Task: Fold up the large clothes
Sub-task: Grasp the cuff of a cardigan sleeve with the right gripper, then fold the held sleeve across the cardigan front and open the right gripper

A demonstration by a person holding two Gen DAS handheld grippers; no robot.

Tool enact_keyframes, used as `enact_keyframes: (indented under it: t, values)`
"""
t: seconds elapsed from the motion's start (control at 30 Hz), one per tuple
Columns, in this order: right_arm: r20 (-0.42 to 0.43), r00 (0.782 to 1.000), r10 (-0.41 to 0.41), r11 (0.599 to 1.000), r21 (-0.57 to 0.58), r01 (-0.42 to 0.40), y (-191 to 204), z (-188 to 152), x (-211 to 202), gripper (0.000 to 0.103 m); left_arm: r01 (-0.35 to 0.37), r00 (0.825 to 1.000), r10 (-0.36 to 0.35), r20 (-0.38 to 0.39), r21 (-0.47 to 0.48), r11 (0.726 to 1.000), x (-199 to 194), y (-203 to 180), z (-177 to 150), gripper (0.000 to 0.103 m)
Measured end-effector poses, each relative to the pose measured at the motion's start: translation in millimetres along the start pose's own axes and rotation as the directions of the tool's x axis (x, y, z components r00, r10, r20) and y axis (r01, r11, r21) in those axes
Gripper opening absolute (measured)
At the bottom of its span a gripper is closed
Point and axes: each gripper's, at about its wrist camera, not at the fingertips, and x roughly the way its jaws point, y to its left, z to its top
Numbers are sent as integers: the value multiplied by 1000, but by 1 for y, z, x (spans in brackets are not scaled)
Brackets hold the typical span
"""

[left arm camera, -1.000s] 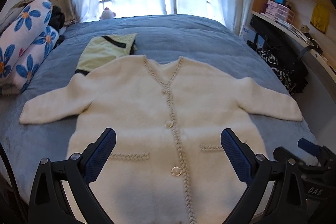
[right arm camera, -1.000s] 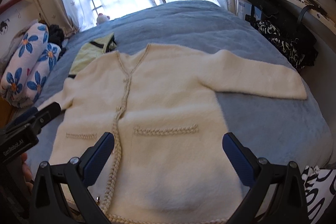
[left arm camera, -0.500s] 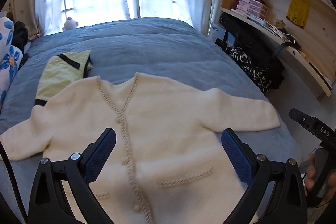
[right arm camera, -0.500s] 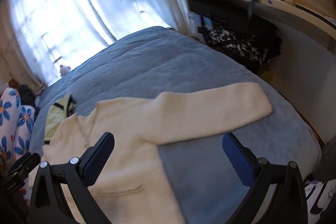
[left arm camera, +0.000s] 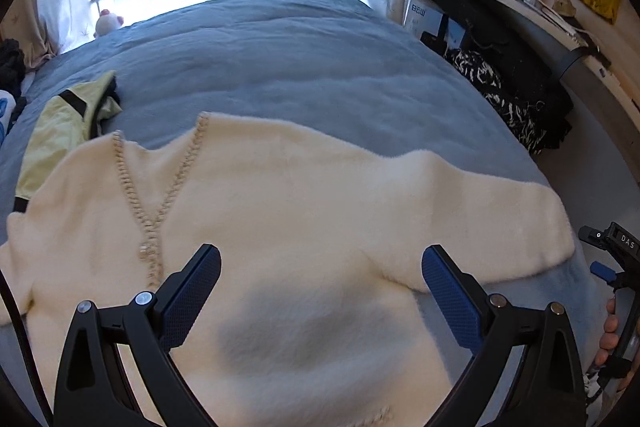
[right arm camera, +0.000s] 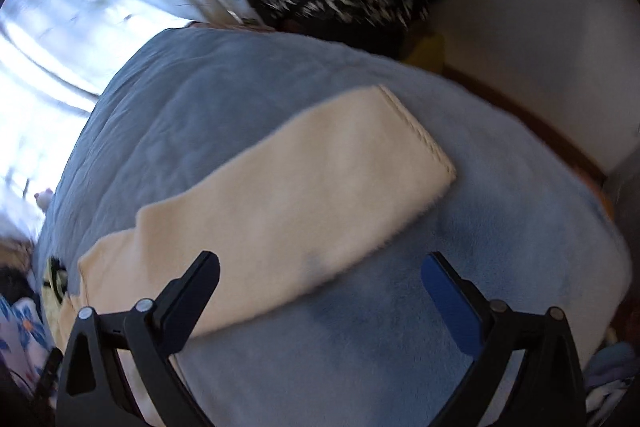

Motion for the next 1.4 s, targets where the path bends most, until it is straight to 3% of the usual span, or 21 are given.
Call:
enact_keyframes:
  t: [0.17,0.3,0.4,0.47,0.5,0.53,0.63,0.77,0.83,0.93,1.0,1.07,1.1,1.13,1.2,1.27,1.4]
  values:
    - [-80,996,37,990,140,-26,-34,4,49,88,28,999,-28,-46,1,1000,44,-16,-14,100]
    - [-31,1000,3,991,134,2,-33,7,66,86,62,995,-63,-75,-12,998,61,-19,-22,100]
    - [11,998,-55,994,97,54,-20,10,73,68,65,995,-66,-79,-18,998,62,-14,-26,100]
    - [41,997,-71,996,56,68,-9,14,74,45,57,995,-59,-78,-19,998,59,-7,-27,100]
    - [55,997,-58,998,27,56,-3,14,72,20,51,996,-53,-76,-17,999,58,-4,-28,100]
    - [72,997,-35,999,4,35,5,15,67,16,50,996,-51,-71,-14,999,54,3,-30,100]
    - [192,981,3,996,-83,13,38,13,38,16,25,999,-25,-46,-1,1000,38,20,-36,100]
    - [254,950,181,945,-314,-96,117,-12,-13,16,11,1000,-12,-10,-26,1000,14,56,-44,100]
    - [221,929,297,881,-437,-178,162,-36,-36,16,6,1000,-5,11,-60,998,1,77,-48,100]
    - [139,905,402,769,-587,-251,219,-79,-51,18,10,999,-5,35,-119,993,-14,108,-54,100]
    - [89,910,404,709,-659,-250,245,-112,-47,20,10,999,-4,37,-155,988,-20,131,-61,100]
    - [23,943,331,657,-723,-213,269,-146,-21,36,5,1000,-2,17,-183,983,-20,149,-68,100]
    - [-13,960,280,642,-741,-197,276,-162,-6,53,1,1000,-2,-2,-196,981,-17,157,-72,100]
    - [-54,973,223,631,-753,-186,279,-178,14,57,2,1000,-6,-21,-209,978,-15,165,-75,100]
    - [-121,979,165,623,-757,-198,275,-203,36,57,12,999,-22,-41,-230,973,-11,177,-81,100]
    - [-198,970,139,641,-729,-241,266,-217,49,57,43,997,-56,-49,-248,968,-9,185,-83,100]
    - [-250,953,170,719,-630,-293,230,-216,47,57,134,986,-156,-57,-275,952,2,192,-83,99]
